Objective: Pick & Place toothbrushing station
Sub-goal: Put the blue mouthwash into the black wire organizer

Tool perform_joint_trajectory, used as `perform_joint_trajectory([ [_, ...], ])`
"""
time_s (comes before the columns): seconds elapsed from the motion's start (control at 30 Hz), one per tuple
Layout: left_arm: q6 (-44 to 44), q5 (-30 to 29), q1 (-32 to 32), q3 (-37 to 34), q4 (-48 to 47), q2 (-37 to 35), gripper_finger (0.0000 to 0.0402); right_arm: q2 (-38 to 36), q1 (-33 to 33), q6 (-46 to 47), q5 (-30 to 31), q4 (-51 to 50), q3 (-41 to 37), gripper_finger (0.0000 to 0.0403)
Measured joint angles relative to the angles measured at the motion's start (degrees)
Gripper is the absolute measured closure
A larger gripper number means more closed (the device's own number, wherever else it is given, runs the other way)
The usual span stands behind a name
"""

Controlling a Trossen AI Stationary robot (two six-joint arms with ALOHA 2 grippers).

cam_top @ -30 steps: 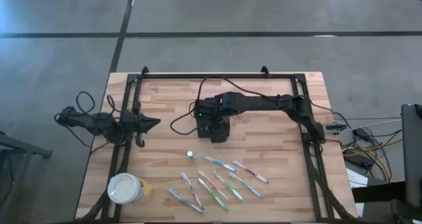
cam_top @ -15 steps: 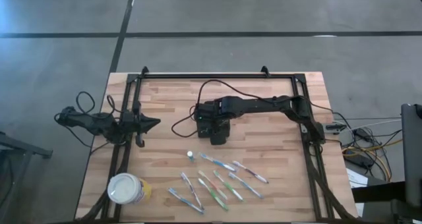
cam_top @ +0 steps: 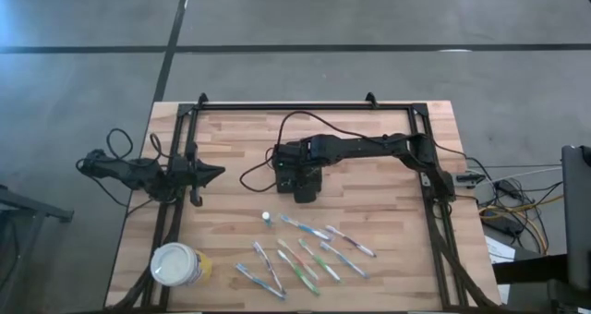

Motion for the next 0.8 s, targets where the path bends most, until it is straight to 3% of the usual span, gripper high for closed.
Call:
perform_joint_trajectory([
  [0.8, 0.1, 0.0, 0.0, 0.0, -0.4, 0.0, 0.0388, -0.2, -0.2, -1.0, 0.0, 0.0, -0.7, 0.0294],
])
